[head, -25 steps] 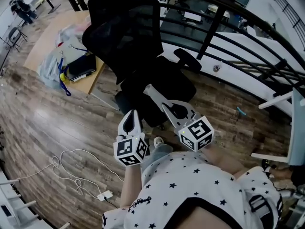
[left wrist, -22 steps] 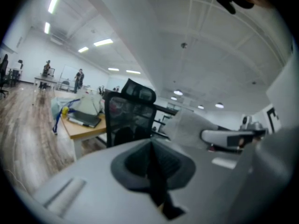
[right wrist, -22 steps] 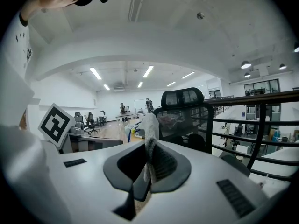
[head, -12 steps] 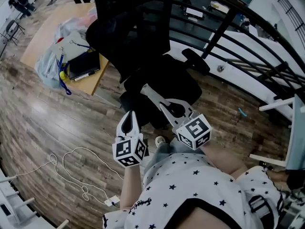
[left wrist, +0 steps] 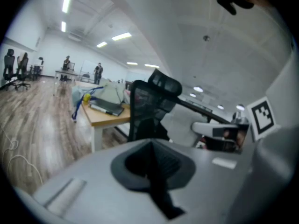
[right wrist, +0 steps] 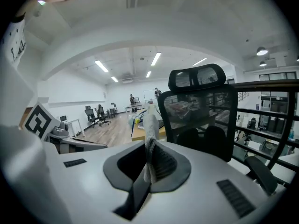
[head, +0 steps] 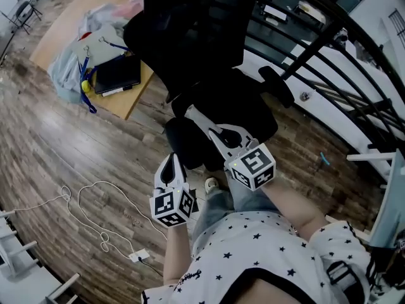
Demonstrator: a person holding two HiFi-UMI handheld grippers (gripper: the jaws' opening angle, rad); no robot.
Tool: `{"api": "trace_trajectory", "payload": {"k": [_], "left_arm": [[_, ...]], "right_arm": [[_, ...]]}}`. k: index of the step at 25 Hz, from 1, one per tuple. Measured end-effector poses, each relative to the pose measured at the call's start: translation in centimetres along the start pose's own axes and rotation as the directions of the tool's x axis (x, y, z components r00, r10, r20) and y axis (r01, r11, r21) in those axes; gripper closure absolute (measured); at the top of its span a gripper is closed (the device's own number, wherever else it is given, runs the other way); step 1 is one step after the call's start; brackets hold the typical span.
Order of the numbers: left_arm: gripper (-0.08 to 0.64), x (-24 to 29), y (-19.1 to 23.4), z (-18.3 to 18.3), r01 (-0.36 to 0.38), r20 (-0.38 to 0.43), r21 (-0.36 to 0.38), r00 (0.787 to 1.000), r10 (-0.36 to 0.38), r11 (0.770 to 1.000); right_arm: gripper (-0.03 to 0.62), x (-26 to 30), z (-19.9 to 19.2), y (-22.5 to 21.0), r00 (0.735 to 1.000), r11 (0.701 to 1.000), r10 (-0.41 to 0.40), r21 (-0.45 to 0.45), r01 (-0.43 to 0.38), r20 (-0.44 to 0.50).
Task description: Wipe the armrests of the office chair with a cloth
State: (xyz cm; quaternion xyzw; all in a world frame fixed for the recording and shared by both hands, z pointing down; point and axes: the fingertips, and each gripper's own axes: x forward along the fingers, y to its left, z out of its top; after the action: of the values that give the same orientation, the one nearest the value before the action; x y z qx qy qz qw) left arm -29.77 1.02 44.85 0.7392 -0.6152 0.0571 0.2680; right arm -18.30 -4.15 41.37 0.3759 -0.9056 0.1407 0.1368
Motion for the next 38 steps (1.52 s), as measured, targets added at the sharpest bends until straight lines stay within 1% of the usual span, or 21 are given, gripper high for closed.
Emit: {"api": "trace_trajectory", "payload": {"k": [4, 11, 21, 28, 34, 38], "left_arm": [[0.554, 1.2, 1.3, -1.2, -0.057, -0.027, -0.038, 0.998, 0.056, 0.998], [0.554, 2.9, 2.6, -2.6, -0.111, -0.05, -0.054, 0.993, 0.108, 0.992], [0.554, 5.2, 4.3, -5.6, -0.157, -0.108, -0.081, 0.983, 0.148, 0.984], [0.554, 6.4, 5.4, -6.7, -0.181, -0.135, -0.09, 0.977, 0.168, 0.979], [0.554, 6.4, 6.6, -7.7, -0.207, -0.149, -0.109, 0.97, 0.19, 0.972], [0.554, 6.0, 6.9, -8.5, -0.224, -0.162, -0.123, 0.966, 0.203, 0.967]], "right_arm": [[0.565, 3.0, -0.4, -1.4, 0.999, 0.999, 0.042, -0.018, -0.043, -0.032], [0.565, 7.5, -1.8, -3.9, 0.995, 0.996, 0.074, -0.036, -0.077, -0.074], [0.565, 14.3, -5.0, -6.0, 0.982, 0.987, 0.119, -0.087, -0.133, -0.15], [0.565, 18.2, -6.6, -7.7, 0.975, 0.98, 0.112, -0.14, -0.14, -0.191], [0.565, 21.7, -8.6, -7.4, 0.96, 0.96, 0.129, -0.209, -0.184, -0.25], [0.565, 23.6, -10.5, -6.1, 0.938, 0.94, 0.154, -0.245, -0.236, -0.312]]}}
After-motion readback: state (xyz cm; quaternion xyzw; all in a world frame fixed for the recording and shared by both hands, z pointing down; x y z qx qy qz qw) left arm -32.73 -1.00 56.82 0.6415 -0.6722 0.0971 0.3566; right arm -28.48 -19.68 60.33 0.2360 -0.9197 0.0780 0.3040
